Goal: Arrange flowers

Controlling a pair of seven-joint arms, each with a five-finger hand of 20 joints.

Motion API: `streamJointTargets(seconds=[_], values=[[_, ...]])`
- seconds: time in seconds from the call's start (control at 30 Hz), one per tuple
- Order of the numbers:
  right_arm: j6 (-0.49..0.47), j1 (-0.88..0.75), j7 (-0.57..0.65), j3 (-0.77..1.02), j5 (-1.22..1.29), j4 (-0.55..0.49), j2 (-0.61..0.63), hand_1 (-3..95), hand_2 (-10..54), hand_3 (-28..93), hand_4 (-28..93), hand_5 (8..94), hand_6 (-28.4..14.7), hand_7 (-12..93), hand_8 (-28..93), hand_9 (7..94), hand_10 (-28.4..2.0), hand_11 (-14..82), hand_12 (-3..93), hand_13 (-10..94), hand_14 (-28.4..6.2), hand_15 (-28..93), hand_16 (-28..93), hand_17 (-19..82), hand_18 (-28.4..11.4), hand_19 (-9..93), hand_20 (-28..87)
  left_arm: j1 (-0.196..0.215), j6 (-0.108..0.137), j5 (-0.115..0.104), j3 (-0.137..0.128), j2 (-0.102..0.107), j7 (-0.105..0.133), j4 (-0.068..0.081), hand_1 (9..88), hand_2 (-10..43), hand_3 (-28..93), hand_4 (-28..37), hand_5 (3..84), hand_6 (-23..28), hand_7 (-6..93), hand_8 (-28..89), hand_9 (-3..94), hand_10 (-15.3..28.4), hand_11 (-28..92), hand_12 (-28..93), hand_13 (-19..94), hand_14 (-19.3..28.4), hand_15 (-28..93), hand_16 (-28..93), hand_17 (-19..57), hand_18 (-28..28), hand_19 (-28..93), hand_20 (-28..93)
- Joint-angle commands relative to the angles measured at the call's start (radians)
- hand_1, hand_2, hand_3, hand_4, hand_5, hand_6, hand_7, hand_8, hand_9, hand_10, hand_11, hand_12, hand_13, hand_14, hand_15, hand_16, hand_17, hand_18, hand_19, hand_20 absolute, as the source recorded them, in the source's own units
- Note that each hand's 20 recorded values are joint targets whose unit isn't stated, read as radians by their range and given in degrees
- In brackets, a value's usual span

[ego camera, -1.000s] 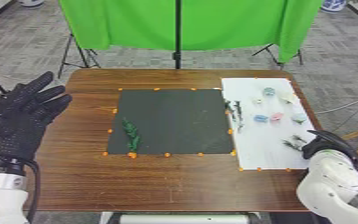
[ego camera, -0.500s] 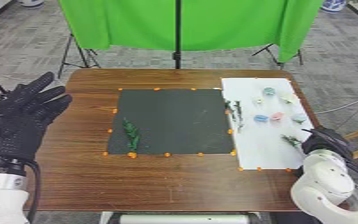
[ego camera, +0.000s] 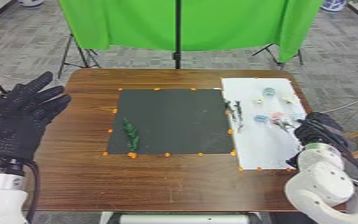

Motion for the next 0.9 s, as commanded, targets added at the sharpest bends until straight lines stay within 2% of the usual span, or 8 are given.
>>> streamJointTargets(seconds=[0.03,0.17,0.23,0.27,0.37,0.5,0.77,0.9], values=[[-0.023,0.302,-0.063,-0.188,0.003,-0.042,-0.071,57.3,-9.5,69,-28,89.1,-0.3,16,7,93.7,-9.2,26.6,21.9,89,-4.0,55,21,53,-17.6,93,17,0.009,0.006,0.010,-0.014,0.000,-0.020,-0.011,21.2,10.1,77,-28.2,37.9,11.0,12.7,-9,31.9,20.8,30,11,24,27.3,53,-10,-9.3,23.5,58,9],[-0.056,0.499,-0.116,-0.345,0.060,-0.001,-0.169,57.2,-9.5,69,-28,89.5,-0.5,16,7,93.7,-9.3,27.2,21.7,90,-4.0,55,21,53,-17.9,93,19,-0.010,0.008,0.014,-0.013,0.008,-0.036,-0.011,21.3,10.1,77,-28.2,37.9,10.9,12.7,-9,31.8,20.8,30,11,24,27.3,53,-10,-9.4,23.6,58,9],[-0.114,0.551,-0.166,-0.375,0.072,0.040,-0.257,57.2,-9.5,69,-28,89.7,-0.6,16,8,93.7,-9.3,27.5,21.6,90,-3.9,55,21,53,-17.9,93,19,-0.020,0.011,0.022,-0.013,0.006,-0.053,-0.012,21.4,10.1,77,-28.1,37.9,11.0,12.8,-9,31.9,20.7,30,11,24,27.3,53,-10,-9.4,23.6,58,9],[-0.117,0.588,-0.184,-0.402,0.092,0.059,-0.292,57.2,-9.5,69,-28,89.7,-0.7,16,8,93.7,-9.3,27.6,21.5,90,-3.9,55,22,53,-18.0,93,19,-0.029,0.009,0.020,-0.012,0.014,-0.050,-0.010,21.4,10.0,77,-28.1,37.9,10.9,12.8,-9,31.8,20.8,30,11,24,27.2,53,-10,-9.3,23.6,58,9],[-0.167,0.654,-0.225,-0.451,0.123,0.125,-0.396,57.1,-9.5,70,-28,89.8,-0.7,16,8,93.7,-9.3,27.9,21.4,90,-3.9,55,22,54,-18.1,93,20,-0.070,0.008,0.025,0.007,0.033,-0.071,-0.004,21.4,10.0,77,-28.1,37.9,11.0,12.7,-9,31.9,20.8,30,10,24,27.1,53,-10,-9.3,23.6,58,9],[-0.183,0.712,-0.239,-0.509,0.142,0.189,-0.486,57.0,-9.5,70,-28,89.8,-0.8,16,8,93.7,-9.2,28.1,21.2,90,-3.9,55,22,54,-18.1,93,20,-0.100,0.007,0.026,0.024,0.046,-0.077,0.001,21.5,10.0,77,-28.1,37.9,10.9,12.7,-9,31.8,20.8,30,11,24,27.2,53,-10,-9.3,23.6,58,9],[-0.212,0.777,-0.224,-0.596,0.202,0.302,-0.625,56.8,-9.5,71,-28,89.9,-0.8,15,8,93.7,-9.0,28.5,21.1,91,-3.9,55,22,54,-18.2,93,21,-0.107,0.002,0.023,0.009,0.063,-0.069,0.003,21.5,10.0,77,-27.9,37.8,11.0,12.7,-9,31.8,20.7,30,11,24,27.2,53,-10,-9.4,23.6,58,9],[-0.221,0.804,-0.196,-0.640,0.251,0.346,-0.668,56.8,-9.5,71,-28,90.1,-0.8,16,8,93.7,-8.8,29.2,20.8,91,-3.9,55,22,54,-18.2,93,22,-0.157,-0.014,0.022,0.038,0.081,-0.070,0.020,21.6,10.0,77,-27.9,37.9,11.0,12.7,-9,31.8,20.8,30,11,24,27.2,53,-10,-9.3,23.6,58,9]])
